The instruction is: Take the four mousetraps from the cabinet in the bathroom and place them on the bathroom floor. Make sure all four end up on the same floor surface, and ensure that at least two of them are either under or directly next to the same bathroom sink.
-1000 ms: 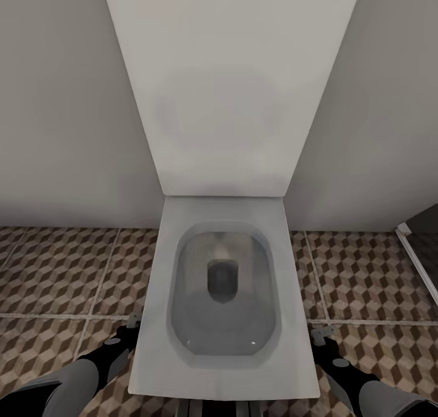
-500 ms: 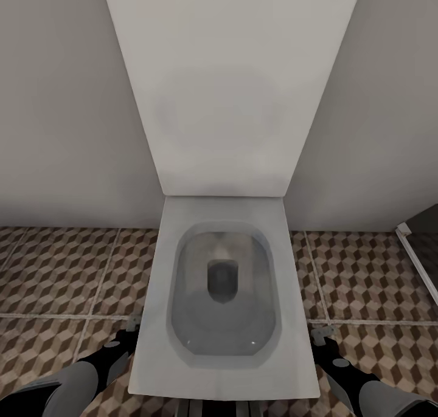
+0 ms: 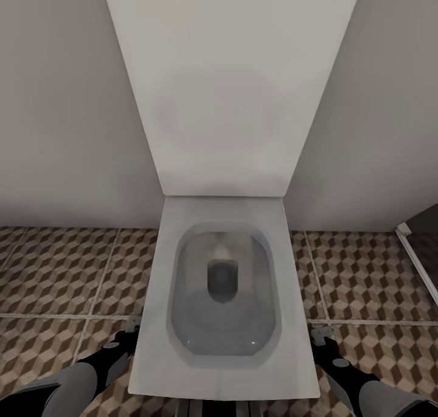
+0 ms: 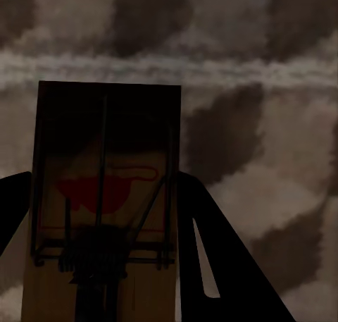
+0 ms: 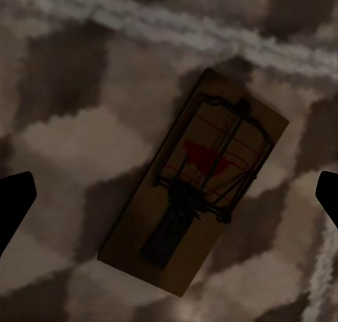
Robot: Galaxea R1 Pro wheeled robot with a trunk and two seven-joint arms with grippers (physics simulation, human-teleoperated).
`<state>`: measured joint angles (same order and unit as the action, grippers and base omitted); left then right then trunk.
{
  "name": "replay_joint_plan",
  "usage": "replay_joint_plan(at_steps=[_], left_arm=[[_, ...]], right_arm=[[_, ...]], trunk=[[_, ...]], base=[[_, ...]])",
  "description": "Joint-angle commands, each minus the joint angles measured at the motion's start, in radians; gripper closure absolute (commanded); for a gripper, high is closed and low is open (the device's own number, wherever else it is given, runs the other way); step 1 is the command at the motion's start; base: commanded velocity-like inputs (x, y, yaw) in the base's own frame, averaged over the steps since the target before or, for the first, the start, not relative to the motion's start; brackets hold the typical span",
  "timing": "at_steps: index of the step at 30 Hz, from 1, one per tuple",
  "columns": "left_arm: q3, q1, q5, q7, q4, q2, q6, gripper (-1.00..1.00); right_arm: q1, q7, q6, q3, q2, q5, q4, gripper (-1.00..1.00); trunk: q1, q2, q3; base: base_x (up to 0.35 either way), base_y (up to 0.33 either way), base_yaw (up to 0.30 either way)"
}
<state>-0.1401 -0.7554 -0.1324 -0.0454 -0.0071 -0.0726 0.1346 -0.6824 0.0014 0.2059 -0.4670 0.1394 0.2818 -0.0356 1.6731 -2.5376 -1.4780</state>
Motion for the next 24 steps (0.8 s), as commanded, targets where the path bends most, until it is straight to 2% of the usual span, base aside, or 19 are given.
replay_joint_plan(at_steps=[1,15,24], left_arm=[[-0.009,0.000,-0.013,-0.002,0.001,0.000,0.003,1.00],[-0.010,0.001,-0.013,-0.001,0.001,-0.004,0.003,1.00],[-0.010,0.001,-0.012,-0.001,0.001,-0.036,0.003,1.00]], right_arm=[[0.000,0.000,0.003,-0.008,0.000,0.010,0.000,-1.00],[0.000,0.000,0.003,-0.008,0.000,0.010,0.000,-1.00],[0.000,0.000,0.003,-0.008,0.001,0.010,0.000,-1.00]], trunk=[[0.000,0.000,-0.001],[0.000,0.000,-0.001],[0.000,0.000,-0.001]], base=[[0.000,0.000,0.000],[0.000,0.000,0.000],[0.000,0.000,0.000]])
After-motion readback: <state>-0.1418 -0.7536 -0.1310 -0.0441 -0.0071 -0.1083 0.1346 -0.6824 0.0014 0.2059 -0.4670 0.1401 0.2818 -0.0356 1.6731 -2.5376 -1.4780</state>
